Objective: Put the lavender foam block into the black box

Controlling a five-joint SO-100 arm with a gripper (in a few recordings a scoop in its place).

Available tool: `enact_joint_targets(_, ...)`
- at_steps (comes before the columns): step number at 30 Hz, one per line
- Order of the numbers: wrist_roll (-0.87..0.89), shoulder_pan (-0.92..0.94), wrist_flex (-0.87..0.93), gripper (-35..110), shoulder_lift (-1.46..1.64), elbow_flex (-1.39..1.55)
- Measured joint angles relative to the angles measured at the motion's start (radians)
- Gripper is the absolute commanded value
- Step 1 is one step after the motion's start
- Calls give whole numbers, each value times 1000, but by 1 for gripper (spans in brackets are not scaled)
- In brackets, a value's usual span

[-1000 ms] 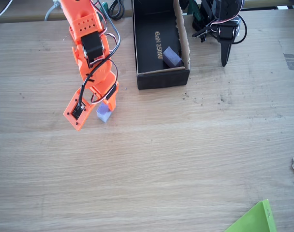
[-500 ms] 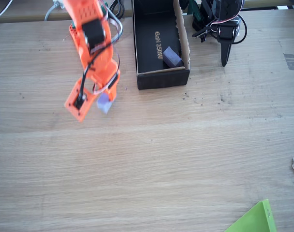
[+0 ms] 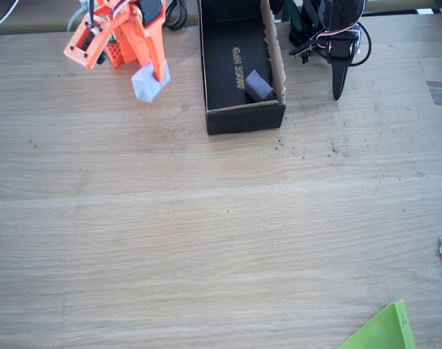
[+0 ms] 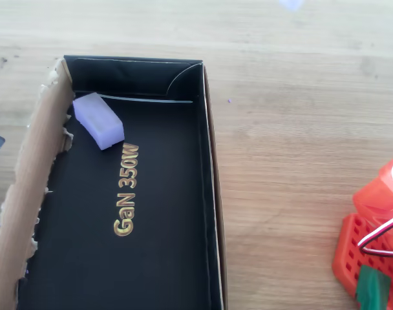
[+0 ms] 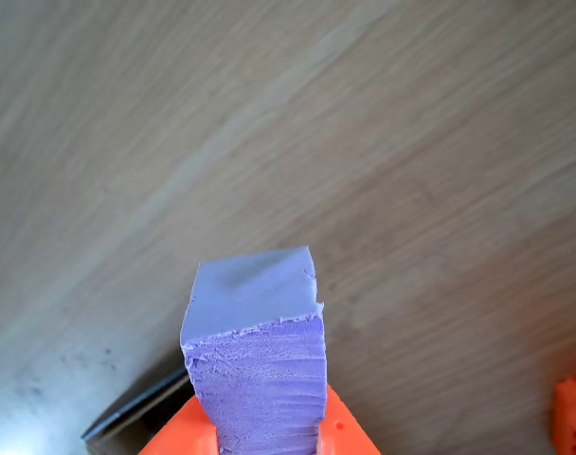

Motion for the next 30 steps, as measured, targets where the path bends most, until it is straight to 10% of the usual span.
enact_joint_targets(30, -199, -707, -181, 0, -163, -98)
